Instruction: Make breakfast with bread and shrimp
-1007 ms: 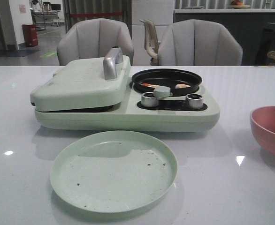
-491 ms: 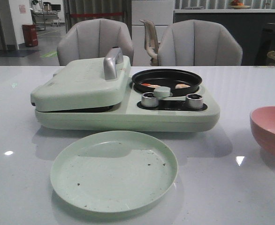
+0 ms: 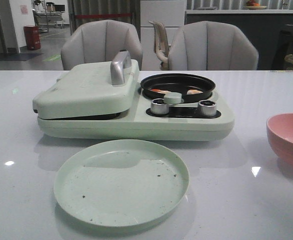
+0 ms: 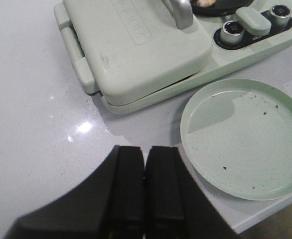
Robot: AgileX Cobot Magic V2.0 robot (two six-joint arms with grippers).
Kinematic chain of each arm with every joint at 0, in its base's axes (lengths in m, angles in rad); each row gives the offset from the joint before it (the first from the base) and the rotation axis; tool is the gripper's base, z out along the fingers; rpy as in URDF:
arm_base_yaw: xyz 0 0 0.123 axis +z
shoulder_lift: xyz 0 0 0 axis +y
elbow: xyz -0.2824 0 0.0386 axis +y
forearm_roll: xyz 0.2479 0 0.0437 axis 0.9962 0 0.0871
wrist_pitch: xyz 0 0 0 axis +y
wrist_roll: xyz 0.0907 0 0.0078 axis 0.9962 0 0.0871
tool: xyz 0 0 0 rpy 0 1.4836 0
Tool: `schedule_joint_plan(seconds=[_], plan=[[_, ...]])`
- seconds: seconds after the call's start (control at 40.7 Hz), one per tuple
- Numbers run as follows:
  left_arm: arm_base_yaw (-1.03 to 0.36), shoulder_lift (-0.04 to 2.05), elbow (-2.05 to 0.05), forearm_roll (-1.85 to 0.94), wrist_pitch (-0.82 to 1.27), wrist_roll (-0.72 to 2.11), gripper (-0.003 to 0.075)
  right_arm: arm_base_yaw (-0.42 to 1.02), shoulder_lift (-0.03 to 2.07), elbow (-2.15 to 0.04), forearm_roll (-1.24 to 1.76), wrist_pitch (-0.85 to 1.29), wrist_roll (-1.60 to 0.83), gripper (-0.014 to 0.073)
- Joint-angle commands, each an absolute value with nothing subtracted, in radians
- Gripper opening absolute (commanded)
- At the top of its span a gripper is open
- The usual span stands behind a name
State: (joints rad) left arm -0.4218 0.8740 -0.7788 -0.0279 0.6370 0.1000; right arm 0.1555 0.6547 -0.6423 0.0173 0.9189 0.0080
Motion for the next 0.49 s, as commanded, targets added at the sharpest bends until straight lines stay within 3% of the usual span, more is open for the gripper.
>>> schedule_joint_plan(seconds=[0.0, 0.098, 0.221, 0.467], plan=[[-0.43, 0.868, -0.807, -0.035, 0.569, 0.094, 0.01, 0.157, 0.58, -0.63, 0.009, 0.87, 0.01, 0.0258], [-0.43, 0.868, -0.807, -0.044, 0.569, 0.094, 0.01, 0.157, 0.527, -0.604, 0.009, 0.868, 0.01, 0.0127], [-0.43, 0.868, -0.807, -0.051, 0.569, 0.094, 0.01, 0.157, 0.496, -0.593, 0.009, 0.869, 0.01, 0.0031], [-0.43, 0.868, -0.807, -0.051, 0.569, 0.094, 0.01, 0.157, 0.494, -0.593, 0.009, 0.86, 0.01, 0.0035]])
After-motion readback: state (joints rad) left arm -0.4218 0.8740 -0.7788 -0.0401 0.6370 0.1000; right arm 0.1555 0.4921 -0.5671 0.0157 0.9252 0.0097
